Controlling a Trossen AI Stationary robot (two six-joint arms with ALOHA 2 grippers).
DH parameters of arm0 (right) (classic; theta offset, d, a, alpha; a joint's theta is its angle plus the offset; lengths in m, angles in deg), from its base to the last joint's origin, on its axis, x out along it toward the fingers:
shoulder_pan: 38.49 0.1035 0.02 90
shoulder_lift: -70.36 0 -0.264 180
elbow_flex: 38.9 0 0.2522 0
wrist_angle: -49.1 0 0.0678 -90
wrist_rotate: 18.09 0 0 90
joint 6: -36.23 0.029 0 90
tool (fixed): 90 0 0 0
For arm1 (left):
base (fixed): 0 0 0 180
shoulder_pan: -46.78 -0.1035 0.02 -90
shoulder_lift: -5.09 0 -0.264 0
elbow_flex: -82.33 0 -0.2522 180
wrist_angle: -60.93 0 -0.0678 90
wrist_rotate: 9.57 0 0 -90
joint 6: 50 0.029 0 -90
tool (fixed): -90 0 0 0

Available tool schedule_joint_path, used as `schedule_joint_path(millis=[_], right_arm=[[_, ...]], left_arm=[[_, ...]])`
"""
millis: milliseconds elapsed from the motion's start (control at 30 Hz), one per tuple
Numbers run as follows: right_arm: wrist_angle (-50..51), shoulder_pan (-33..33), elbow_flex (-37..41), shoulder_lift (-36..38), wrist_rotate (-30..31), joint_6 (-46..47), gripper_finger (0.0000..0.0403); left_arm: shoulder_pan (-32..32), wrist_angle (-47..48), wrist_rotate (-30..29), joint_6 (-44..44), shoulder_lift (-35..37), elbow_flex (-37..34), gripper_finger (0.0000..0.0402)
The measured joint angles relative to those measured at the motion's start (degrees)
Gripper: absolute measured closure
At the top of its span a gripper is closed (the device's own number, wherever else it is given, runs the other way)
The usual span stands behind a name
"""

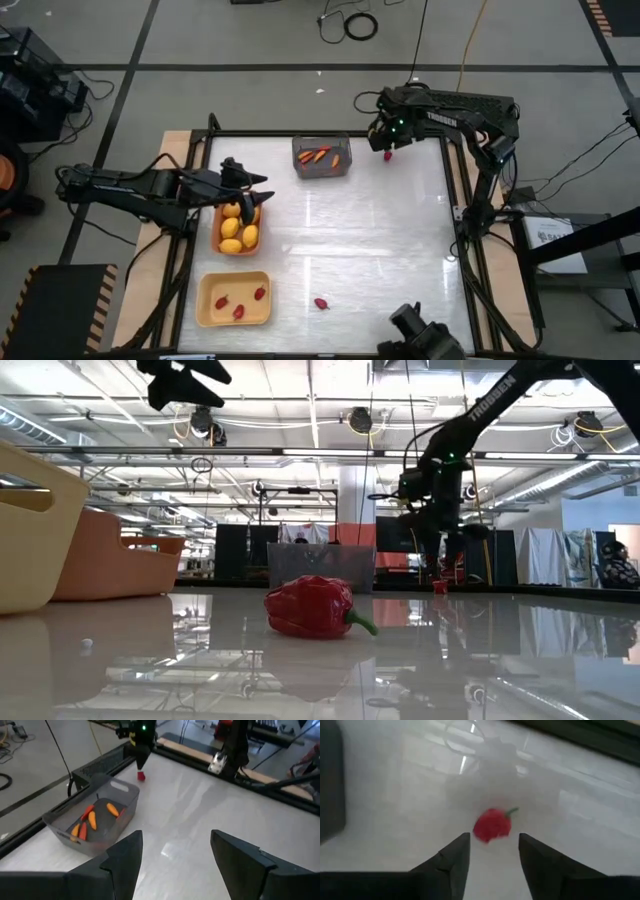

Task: Sort produce into baskets
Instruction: Put the red bell pepper into the yellow bin

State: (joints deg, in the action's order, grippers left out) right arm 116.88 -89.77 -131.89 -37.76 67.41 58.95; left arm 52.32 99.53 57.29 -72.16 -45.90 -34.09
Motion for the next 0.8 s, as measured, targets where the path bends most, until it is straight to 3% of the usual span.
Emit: schedule_joint_path(millis=[367, 533, 800], right_arm=[[-5.7, 0.0, 0.2, -1.1, 0.6, 2.7, 0.0128], [-5.0, 1.4, 0.2, -3.1, 3.1, 3.0, 0.0123], [-3.4, 2.6, 0.2, -5.9, 3.5, 3.1, 0.0148]], left_arm=[[0.0, -0.9, -1.4, -0.1, 0.0, 0.0, 0.0159], [0.0, -0.8, -1.4, -1.1, 0.0, 0.0, 0.0159], [0.0, -0.3, -1.4, -1.2, 0.0, 0.0, 0.0159]])
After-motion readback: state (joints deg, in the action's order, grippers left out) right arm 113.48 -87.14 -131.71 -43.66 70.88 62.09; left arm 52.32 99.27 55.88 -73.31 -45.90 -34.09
